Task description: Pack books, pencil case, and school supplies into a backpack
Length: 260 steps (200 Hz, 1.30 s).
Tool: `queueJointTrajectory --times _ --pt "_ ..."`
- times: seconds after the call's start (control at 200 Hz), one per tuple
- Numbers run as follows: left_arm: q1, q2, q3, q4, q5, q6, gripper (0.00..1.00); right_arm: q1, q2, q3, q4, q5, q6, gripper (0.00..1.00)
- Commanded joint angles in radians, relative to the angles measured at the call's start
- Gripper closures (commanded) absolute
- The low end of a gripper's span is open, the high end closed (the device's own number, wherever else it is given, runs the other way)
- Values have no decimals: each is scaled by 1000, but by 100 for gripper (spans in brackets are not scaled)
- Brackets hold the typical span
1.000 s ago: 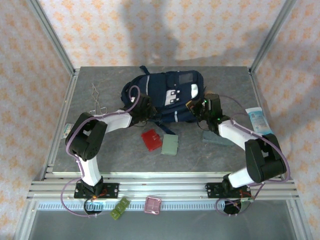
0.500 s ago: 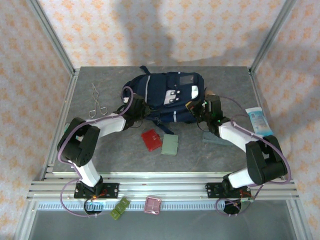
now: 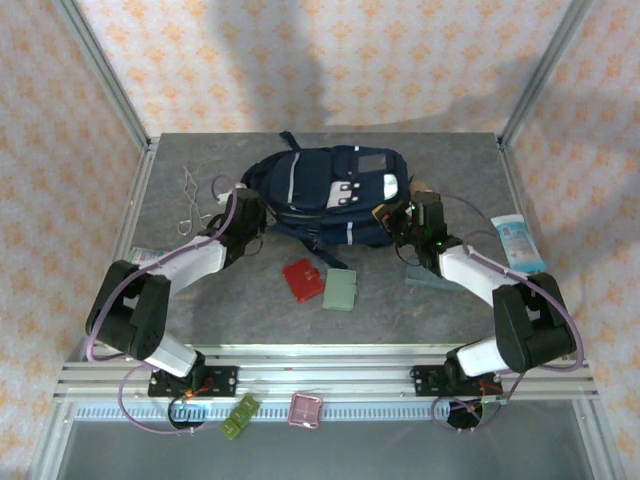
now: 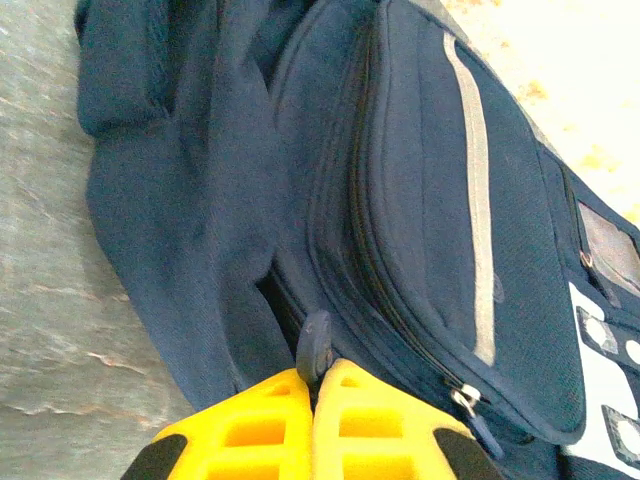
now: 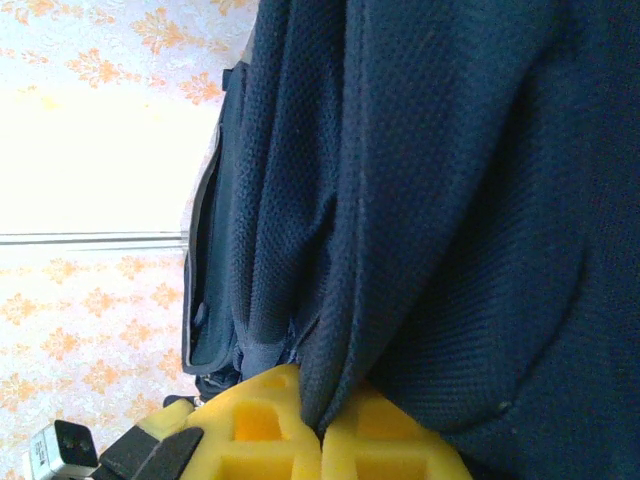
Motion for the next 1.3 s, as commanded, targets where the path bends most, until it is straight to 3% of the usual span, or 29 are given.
queueJointTrajectory --times 0.0,0.25,0.36,0.485,0.586,0.811,0.966,1.066,1.166,1.296 --pt "51 -53 -28 -59 -138 58 100 -16 -22 21 38 48 -37 100" --pt "47 -125 -66 -14 3 80 100 -28 107 162 -47 100 -120 100" --pt "8 -145 -59 12 42 78 100 -30 223 316 -208 111 -181 100" --pt "-56 -133 -6 8 29 96 100 -28 318 441 -371 48 -230 74" --pt "-76 -103 24 -34 -18 105 100 -22 281 417 -427 63 -255 64" --pt "-78 -24 42 -41 -29 96 65 44 170 390 -496 118 -364 60" --pt "-79 -9 42 -30 -53 80 57 143 223 456 -463 70 -407 62" --pt "-80 -19 35 -42 -83 78 49 177 305 504 -408 -48 -369 61" --pt "-75 -30 35 -60 -101 87 46 193 400 548 -343 -151 -305 59" --pt "-66 -43 32 -72 -100 92 46 209 514 637 -367 -158 -248 57"
